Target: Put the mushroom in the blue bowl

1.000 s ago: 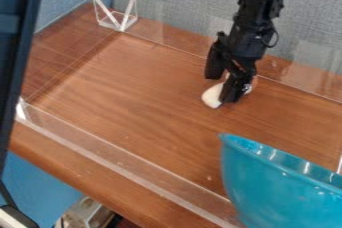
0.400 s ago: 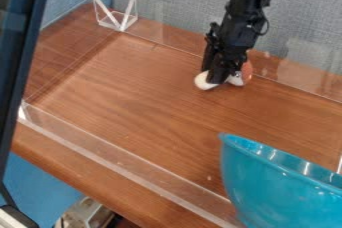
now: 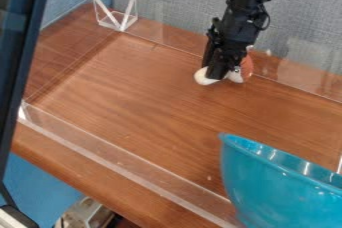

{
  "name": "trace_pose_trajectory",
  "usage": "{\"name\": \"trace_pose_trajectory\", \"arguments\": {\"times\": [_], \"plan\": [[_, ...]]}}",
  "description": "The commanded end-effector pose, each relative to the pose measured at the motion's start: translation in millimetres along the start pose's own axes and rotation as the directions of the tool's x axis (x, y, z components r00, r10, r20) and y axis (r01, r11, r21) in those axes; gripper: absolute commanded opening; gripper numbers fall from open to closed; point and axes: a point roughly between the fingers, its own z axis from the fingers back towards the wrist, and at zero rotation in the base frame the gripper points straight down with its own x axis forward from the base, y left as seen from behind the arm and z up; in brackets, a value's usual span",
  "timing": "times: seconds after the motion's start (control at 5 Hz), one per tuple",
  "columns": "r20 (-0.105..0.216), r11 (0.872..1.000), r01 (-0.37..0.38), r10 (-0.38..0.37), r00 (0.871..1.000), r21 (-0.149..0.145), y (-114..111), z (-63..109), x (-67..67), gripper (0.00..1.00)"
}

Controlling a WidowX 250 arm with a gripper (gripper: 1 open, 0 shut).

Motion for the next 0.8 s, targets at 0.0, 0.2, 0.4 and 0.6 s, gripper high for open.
{"name": "trace_pose_trajectory", "arguments": {"times": [0.0,0.2,0.4,0.6], "plan": [[0.078,0.998,-0.021,0.016,0.997,0.062,6.2,37.6,-9.4,0.00],[0.081,0.998,-0.029,0.024,0.996,0.060,-3.6,43.1,-11.7,0.00],[0.082,0.998,-0.033,0.029,0.996,0.055,-13.4,46.6,-12.9,0.00],[0.082,0.998,-0.043,0.039,0.996,0.042,-21.6,41.6,-15.8,0.00]]}}
